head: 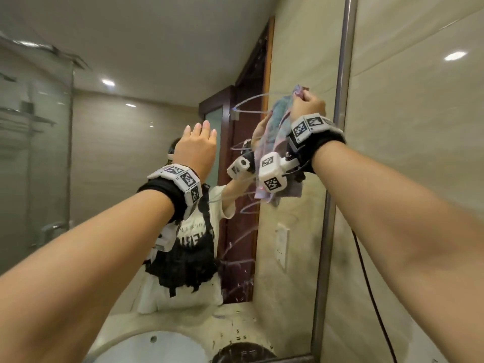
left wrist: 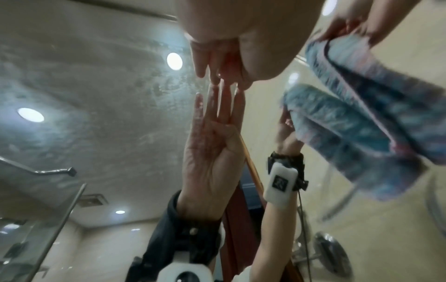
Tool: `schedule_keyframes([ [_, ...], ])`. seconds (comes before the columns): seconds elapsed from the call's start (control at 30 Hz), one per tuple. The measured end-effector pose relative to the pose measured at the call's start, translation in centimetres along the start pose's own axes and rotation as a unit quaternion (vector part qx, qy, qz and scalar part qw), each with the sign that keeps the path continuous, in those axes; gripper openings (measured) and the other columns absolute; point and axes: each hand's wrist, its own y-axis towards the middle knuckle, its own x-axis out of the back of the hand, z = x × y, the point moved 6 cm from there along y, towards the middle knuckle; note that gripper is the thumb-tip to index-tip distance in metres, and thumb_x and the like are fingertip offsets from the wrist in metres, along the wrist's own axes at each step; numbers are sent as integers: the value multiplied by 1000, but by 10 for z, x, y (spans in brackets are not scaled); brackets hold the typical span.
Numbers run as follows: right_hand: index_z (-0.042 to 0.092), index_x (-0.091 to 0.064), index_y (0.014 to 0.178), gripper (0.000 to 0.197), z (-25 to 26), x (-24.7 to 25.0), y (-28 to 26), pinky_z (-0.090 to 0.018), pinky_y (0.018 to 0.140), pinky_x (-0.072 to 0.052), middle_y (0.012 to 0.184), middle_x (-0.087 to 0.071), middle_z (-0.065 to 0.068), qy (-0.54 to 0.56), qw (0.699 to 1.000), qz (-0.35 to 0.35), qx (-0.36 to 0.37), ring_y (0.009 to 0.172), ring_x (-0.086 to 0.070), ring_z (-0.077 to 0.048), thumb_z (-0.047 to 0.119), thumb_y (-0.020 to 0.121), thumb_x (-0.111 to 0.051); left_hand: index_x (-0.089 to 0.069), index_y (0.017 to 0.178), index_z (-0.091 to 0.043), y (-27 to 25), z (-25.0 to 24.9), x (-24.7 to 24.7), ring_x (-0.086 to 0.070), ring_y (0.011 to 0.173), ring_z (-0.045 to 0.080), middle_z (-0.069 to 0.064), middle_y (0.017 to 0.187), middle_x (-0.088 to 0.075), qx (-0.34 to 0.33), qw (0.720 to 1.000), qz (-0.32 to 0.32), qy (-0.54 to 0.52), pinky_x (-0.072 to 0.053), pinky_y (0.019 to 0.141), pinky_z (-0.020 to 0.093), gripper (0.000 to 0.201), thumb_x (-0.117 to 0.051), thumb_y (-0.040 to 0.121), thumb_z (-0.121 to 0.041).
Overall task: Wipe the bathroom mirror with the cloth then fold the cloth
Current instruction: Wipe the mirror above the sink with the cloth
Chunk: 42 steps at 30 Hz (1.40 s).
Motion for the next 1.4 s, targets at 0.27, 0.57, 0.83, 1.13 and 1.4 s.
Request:
schedule_keyframes([
  [0.27,10,-44,138,41,-1,-28,24,-22,94,-38,142,-45,-11,-157,983,60,70,129,-44,-28,23,100,-35,-14,147,-2,-5,4,-10,-14,144,30,19,156,-10,-18,1000,-10,6,-19,116,46,54,-33,96,2],
  [0.57,20,-10,150,60,24,-79,-19,-54,117,-8,160,-2,-4,-305,897,214,239,147,1,-26,13,97,-36,-31,140,7,-2,0,-13,-30,136,42,28,147,-27,-9,998,-44,-32,-27,109,55,52,-46,89,7],
  [0.83,22,-6,151,68,19,-115,-69,-50,117,7,160,5,1,-327,834,311,318,147,11,-21,8,93,-40,-33,140,5,0,2,-15,-31,136,40,27,147,-29,0,998,-49,-39,-27,110,52,48,-42,93,5],
  [1.13,6,-21,147,50,-35,-34,8,-54,118,-6,158,-2,-17,-392,884,207,150,146,1,-37,26,101,-28,-30,141,5,1,2,-15,-27,138,40,26,149,-25,-1,998,-49,-40,-26,110,52,49,-38,93,8],
  [1.4,18,-6,151,52,-13,-55,-31,-55,116,-7,160,1,-4,-357,872,271,197,147,4,-28,30,102,-20,-49,126,13,4,1,-24,-48,120,49,35,132,-46,-8,999,-47,-22,-41,94,60,45,-54,81,15],
])
